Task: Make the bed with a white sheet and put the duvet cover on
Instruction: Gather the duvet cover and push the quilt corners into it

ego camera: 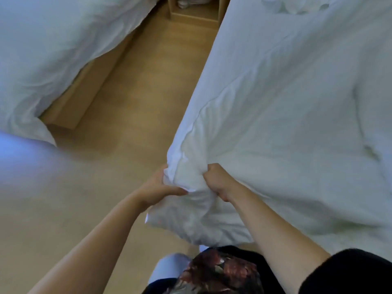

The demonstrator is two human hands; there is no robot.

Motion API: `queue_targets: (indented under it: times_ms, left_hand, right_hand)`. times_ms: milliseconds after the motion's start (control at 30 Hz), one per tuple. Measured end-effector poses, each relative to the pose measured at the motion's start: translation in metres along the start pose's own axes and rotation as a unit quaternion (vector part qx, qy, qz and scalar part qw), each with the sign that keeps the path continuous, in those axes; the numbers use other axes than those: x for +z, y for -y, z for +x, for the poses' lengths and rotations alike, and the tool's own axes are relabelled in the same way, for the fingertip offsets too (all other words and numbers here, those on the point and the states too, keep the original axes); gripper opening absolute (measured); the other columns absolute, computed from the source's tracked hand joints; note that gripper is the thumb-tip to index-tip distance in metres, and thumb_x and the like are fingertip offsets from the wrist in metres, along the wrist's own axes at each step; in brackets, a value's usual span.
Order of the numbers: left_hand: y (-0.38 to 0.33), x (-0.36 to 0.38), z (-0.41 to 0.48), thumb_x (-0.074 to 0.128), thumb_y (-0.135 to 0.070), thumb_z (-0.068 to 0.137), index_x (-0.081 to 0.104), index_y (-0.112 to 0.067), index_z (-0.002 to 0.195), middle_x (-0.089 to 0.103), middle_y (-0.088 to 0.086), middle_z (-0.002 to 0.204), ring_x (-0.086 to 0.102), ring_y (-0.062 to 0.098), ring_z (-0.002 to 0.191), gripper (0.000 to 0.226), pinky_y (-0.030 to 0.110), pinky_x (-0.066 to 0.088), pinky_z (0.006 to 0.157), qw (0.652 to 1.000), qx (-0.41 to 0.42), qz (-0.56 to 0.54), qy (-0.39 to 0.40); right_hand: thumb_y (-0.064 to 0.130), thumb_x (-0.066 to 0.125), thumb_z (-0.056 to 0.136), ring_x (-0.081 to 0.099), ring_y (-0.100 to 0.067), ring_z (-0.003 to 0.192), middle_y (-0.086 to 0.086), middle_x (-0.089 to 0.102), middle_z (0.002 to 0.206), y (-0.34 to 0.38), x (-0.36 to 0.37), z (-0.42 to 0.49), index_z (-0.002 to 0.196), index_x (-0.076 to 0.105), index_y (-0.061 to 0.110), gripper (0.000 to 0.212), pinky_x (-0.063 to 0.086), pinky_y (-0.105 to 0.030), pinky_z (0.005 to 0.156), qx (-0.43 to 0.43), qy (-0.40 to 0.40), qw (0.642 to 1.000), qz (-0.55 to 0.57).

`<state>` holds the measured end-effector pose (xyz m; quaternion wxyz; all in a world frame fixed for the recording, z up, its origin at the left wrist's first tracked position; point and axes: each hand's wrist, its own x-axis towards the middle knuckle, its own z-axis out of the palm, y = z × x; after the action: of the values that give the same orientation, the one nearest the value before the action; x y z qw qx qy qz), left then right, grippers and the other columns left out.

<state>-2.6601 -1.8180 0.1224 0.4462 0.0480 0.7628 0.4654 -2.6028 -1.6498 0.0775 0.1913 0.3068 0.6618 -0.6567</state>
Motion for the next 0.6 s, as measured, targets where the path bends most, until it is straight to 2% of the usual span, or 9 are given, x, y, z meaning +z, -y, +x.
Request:
queue_targets:
  times_ms: [67, 100, 200, 300, 400, 433, 500, 533, 600]
  left_hand:
    - [-0.012, -0.021, 0.036, 0.076, -0.036, 0.057, 0.035, -0.025, 0.141, 0.051, -0.003, 0.134, 0.051, 0.016, 0.12, 0.094, 0.036, 0.042, 0.103, 0.998, -0.045, -0.031, 0.022]
    - [-0.021, -0.028, 0.056, 0.075, -0.042, 0.058, 0.029, -0.026, 0.145, 0.045, -0.002, 0.141, 0.049, 0.019, 0.124, 0.1, 0.042, 0.04, 0.105, 0.996, -0.07, -0.043, 0.04]
    - [-0.049, -0.037, 0.116, 0.074, -0.056, 0.07, 0.02, -0.018, 0.148, 0.044, -0.001, 0.142, 0.051, 0.021, 0.12, 0.102, 0.038, 0.047, 0.09, 0.988, -0.141, -0.005, 0.063]
    - [-0.06, -0.028, 0.156, 0.068, -0.042, 0.083, 0.041, 0.0, 0.13, 0.06, 0.008, 0.11, 0.059, 0.021, 0.085, 0.069, 0.03, 0.05, 0.066, 0.982, -0.158, 0.052, 0.086]
    - [-0.074, -0.013, 0.166, 0.048, -0.01, 0.092, 0.056, -0.001, 0.117, 0.062, 0.012, 0.103, 0.056, 0.018, 0.074, 0.028, 0.021, 0.046, 0.057, 0.986, -0.038, 0.063, 0.152]
    - [-0.079, -0.013, 0.163, 0.043, -0.007, 0.091, 0.058, -0.007, 0.11, 0.063, 0.011, 0.103, 0.055, 0.017, 0.076, 0.024, 0.02, 0.044, 0.058, 0.983, 0.033, 0.091, 0.156]
    - [-0.083, -0.022, 0.158, 0.042, -0.007, 0.091, 0.054, -0.015, 0.09, 0.063, 0.012, 0.088, 0.055, 0.024, 0.079, 0.015, 0.024, 0.037, 0.062, 0.946, 0.186, 0.189, 0.184]
    - [-0.083, -0.029, 0.155, 0.043, -0.009, 0.092, 0.046, -0.017, 0.079, 0.058, 0.013, 0.076, 0.054, 0.03, 0.077, 0.015, 0.027, 0.031, 0.061, 0.902, 0.256, 0.265, 0.224]
    - [-0.082, -0.044, 0.155, 0.043, -0.013, 0.094, 0.027, -0.022, 0.068, 0.038, 0.004, 0.06, 0.05, 0.037, 0.075, 0.033, 0.03, 0.022, 0.059, 0.792, 0.35, 0.405, 0.292]
  right_hand:
    - [-0.003, 0.045, 0.085, 0.06, -0.017, 0.08, -0.009, 0.066, 0.092, 0.0, 0.011, 0.012, 0.096, 0.065, -0.003, 0.023, 0.042, -0.019, 0.056, 0.035, -0.005, 0.997, -0.064]
    - [-0.005, 0.042, 0.083, 0.058, -0.016, 0.076, -0.008, 0.063, 0.084, 0.0, 0.014, 0.015, 0.088, 0.064, -0.004, 0.022, 0.04, -0.02, 0.055, 0.049, -0.007, 0.995, -0.086]
    - [-0.01, 0.04, 0.079, 0.044, -0.005, 0.05, 0.004, 0.046, 0.056, 0.001, 0.02, 0.018, 0.055, 0.047, 0.013, 0.034, 0.03, -0.013, 0.041, 0.096, -0.046, 0.991, -0.086]
    - [-0.006, 0.04, 0.08, 0.042, -0.008, 0.056, 0.002, 0.047, 0.061, 0.007, 0.025, 0.015, 0.058, 0.045, 0.014, 0.03, 0.029, -0.012, 0.043, 0.131, -0.082, 0.983, -0.097]
    - [-0.003, 0.042, 0.078, 0.053, -0.013, 0.064, -0.007, 0.06, 0.073, 0.03, 0.017, 0.018, 0.075, 0.062, 0.0, 0.02, 0.041, -0.017, 0.054, 0.148, -0.129, 0.98, -0.041]
    - [0.001, 0.045, 0.079, 0.052, -0.015, 0.062, -0.008, 0.057, 0.072, 0.042, 0.01, 0.024, 0.075, 0.061, 0.0, 0.016, 0.043, -0.022, 0.055, 0.142, -0.197, 0.97, 0.009]
    - [0.02, 0.054, 0.082, 0.054, -0.02, 0.071, -0.009, 0.058, 0.085, 0.07, -0.011, 0.045, 0.085, 0.057, 0.009, 0.012, 0.048, -0.034, 0.066, 0.105, -0.394, 0.903, 0.134]
    - [0.036, 0.058, 0.082, 0.057, -0.023, 0.088, -0.011, 0.057, 0.106, 0.086, -0.026, 0.06, 0.107, 0.054, 0.014, 0.033, 0.048, -0.04, 0.079, 0.091, -0.448, 0.871, 0.182]
    - [0.059, 0.064, 0.074, 0.042, -0.027, 0.127, -0.01, 0.031, 0.146, 0.113, -0.047, 0.097, 0.148, 0.013, 0.028, 0.095, 0.038, -0.043, 0.1, 0.13, -0.422, 0.884, 0.155]
